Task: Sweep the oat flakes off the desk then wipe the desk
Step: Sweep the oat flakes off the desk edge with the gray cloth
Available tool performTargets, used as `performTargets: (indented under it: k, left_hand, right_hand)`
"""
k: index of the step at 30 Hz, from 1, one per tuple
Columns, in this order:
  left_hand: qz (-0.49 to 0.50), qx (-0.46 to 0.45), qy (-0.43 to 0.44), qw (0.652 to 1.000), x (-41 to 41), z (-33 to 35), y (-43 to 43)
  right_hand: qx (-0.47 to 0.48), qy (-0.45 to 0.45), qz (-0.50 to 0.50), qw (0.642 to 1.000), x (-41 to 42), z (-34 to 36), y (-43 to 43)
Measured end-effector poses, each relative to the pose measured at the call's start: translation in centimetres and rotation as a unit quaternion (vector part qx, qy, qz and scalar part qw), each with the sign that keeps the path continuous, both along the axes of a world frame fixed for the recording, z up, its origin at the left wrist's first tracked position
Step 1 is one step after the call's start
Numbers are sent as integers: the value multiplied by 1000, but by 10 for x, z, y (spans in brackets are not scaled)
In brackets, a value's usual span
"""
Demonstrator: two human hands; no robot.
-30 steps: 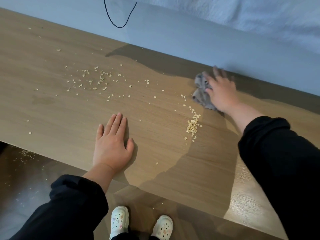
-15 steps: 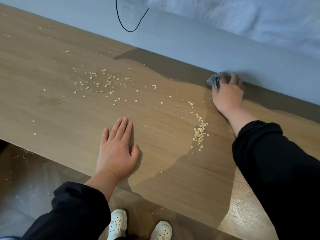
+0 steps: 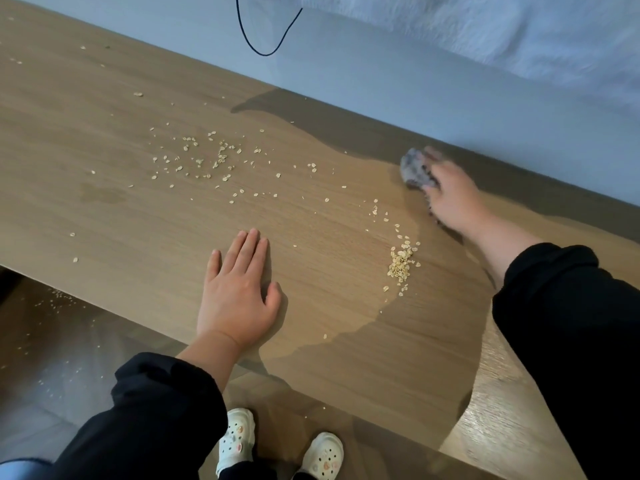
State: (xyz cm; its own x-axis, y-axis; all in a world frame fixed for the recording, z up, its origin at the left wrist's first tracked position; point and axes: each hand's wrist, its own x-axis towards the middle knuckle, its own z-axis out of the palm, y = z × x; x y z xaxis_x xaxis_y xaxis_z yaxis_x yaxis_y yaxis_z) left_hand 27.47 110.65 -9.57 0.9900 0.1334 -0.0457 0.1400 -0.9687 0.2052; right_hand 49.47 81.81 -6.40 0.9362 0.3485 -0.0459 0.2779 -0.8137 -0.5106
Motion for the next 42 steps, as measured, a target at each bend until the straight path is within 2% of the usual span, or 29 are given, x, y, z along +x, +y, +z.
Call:
performTargets:
  k: [2,3,7,9,12,14,17,19,22,25,27,31,33,38,42]
  left_hand:
    - [1,0,-1,1000,0,0,0]
    - [2,0,-1,1000,0,0,0]
    - [2,0,-2,1000,0,0,1]
    - [2,0,-2,1000,0,-1,1]
    - [1,2,-3,1000,1,-2,1]
    - [2,2,-5,1000,1,-2,2]
    - [-1,6,-2,1000,1,-2,1]
    - [-2,9,4,1000,1,-1,1]
    - [2,10,7,1000,1,0,1]
    - [2,7,9,1000,1,1,0]
    - [1,8,10,1000,1,1,0]
    - [1,7,10,1000,1,1,0]
    - [0,9,13,1000,2,0,1]
    - [4,5,11,1000,2,1,1]
    - [2,7,9,1000,1,1,1]
  right_hand:
    - [-15,-5,-62,998,8,-1,-5]
    - [-18,-3,-53,998,6,-2,0]
    - [-26,23,102,994,-27,-6,17]
    - [-36,37,119,992,-29,-5,10]
    - [-7,52,23,998,-22,-2,-20]
    - [12,28,-73,997,-29,-5,-43]
    - [-20,-21,-174,984,-65,-16,-42]
    - [-38,-35,-194,980,-93,-18,-16]
    - [-30,-18,-170,985,-119,-15,28]
    - [-14,-10,-141,990,-118,-15,27]
    - [-2,-12,-191,981,-109,-18,0]
    - [-2,-5,-348,937,-104,-16,-39]
    - [-16,-14,-360,933,-112,-15,-15]
    - [-31,7,-295,955,-147,-10,58]
    - [-6,13,-279,960,-147,-11,46]
